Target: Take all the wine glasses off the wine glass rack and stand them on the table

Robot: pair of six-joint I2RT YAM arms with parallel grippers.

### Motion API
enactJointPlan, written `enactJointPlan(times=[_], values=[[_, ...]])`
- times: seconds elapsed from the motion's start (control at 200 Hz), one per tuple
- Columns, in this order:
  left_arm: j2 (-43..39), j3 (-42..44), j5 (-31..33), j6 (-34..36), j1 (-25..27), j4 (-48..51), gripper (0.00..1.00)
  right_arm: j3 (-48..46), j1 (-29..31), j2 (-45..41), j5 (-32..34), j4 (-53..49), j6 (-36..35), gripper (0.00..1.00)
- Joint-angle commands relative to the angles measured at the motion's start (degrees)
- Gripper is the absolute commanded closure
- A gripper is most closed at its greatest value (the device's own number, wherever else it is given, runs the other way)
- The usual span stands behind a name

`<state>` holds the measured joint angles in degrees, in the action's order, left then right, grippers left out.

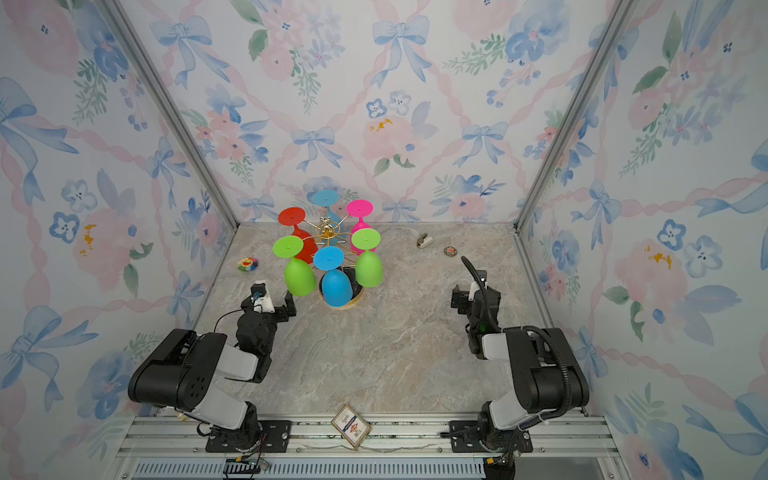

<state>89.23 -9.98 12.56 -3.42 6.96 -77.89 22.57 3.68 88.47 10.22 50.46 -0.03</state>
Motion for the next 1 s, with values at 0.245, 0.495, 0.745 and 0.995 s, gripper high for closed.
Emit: enactJointPlan(times=[0.245,0.495,0.745,0.995], values=[[0.0,-0.9,-0.4,0.7,-0.4,0.3,0.02,0.0,-0.3,0.2,-0.6,1.1,0.4,0.03],[0.0,-0.9,-0.5,0.7,-0.4,0.3,0.02,0.0,-0.3,0.2,-0.6,1.1,0.3,0.03],[0.0,-0.9,-0.5,0.7,-0.4,0.4,0.02,0.0,-0.3,0.2,-0.6,1.2,0.4,0.03],[-0.5,-0.6,0.4,0.6,-0.3,0.3,0.02,0.8,-0.1,-0.6,-0.1,-1.1,0.4,0.03]])
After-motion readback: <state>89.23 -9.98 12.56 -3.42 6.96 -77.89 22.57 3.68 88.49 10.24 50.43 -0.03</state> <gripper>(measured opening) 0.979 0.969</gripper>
